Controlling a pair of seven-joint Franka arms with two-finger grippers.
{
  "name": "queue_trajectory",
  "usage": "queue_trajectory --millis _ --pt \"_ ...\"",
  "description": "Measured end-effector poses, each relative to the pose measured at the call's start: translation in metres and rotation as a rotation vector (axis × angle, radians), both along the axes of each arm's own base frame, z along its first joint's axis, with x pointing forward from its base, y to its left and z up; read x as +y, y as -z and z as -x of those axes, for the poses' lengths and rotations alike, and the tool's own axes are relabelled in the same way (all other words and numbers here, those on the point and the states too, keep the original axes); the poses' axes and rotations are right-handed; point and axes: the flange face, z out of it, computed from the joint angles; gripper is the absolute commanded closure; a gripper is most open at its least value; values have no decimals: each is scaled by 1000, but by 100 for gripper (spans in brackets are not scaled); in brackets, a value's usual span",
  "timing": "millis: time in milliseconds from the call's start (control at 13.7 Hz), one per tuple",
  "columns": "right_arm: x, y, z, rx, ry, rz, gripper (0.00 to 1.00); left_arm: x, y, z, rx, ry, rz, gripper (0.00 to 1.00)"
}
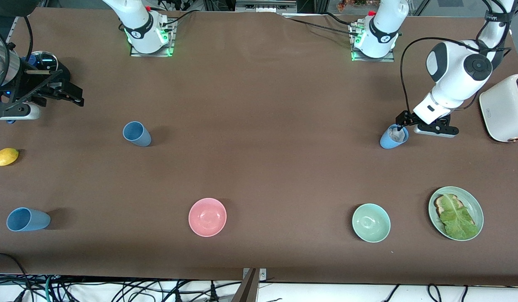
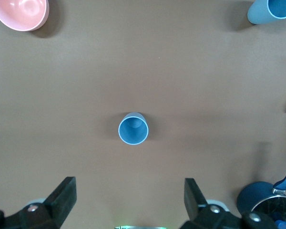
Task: Stack blue cups with both arms
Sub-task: 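Move the left gripper over the tissue-filled blue cup, then lower the left gripper and close it on the cup rim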
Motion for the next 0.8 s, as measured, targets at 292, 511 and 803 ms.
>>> queue_trajectory --millis 292,511,803 --pt "0 0 0 0 0 0 0 0 19 1 -14 2 -4 0" --pt "1 0 0 1 -1 -1 0 0 31 0 -26 4 -7 0" --pt "2 0 0 3 1 -23 0 0 43 0 -32 5 -10 42"
